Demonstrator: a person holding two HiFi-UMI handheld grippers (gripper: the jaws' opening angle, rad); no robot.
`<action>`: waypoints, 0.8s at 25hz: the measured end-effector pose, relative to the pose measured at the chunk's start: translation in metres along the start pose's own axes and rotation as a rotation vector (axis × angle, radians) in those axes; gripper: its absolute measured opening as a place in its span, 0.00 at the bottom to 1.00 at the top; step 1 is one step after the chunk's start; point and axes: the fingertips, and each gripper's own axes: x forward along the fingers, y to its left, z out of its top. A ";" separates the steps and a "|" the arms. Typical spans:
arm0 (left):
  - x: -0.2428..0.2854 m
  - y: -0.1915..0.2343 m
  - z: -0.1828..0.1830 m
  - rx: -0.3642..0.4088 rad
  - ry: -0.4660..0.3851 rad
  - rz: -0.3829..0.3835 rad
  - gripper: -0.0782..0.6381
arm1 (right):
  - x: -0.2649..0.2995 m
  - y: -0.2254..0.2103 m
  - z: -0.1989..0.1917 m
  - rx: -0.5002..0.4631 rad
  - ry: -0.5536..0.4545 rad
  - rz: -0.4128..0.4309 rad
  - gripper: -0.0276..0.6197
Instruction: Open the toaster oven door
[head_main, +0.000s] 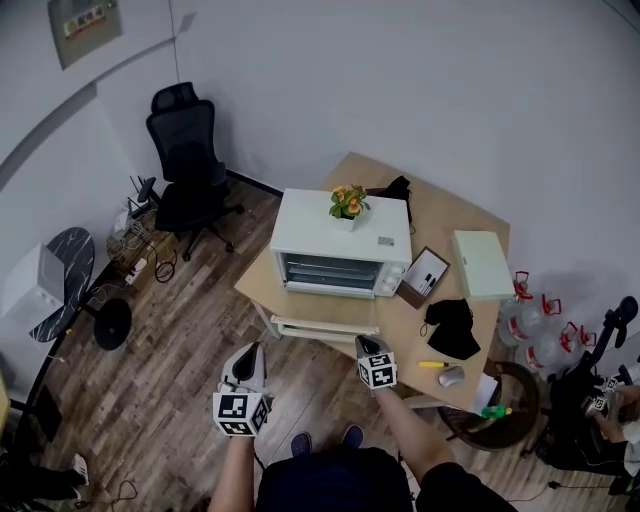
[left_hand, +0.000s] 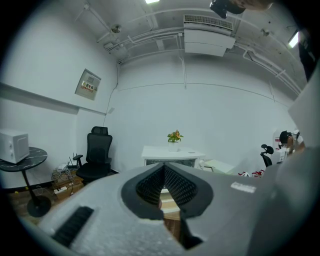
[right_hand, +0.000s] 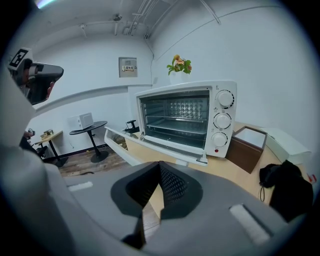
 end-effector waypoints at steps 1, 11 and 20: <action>0.001 -0.001 0.000 0.000 0.000 0.001 0.10 | 0.001 0.000 -0.002 0.003 0.003 0.001 0.06; -0.001 0.000 0.001 -0.005 -0.004 0.006 0.10 | 0.009 0.005 -0.032 0.076 0.063 0.005 0.06; -0.005 0.002 -0.003 -0.005 0.011 0.012 0.10 | 0.013 0.005 -0.046 0.171 0.080 -0.022 0.06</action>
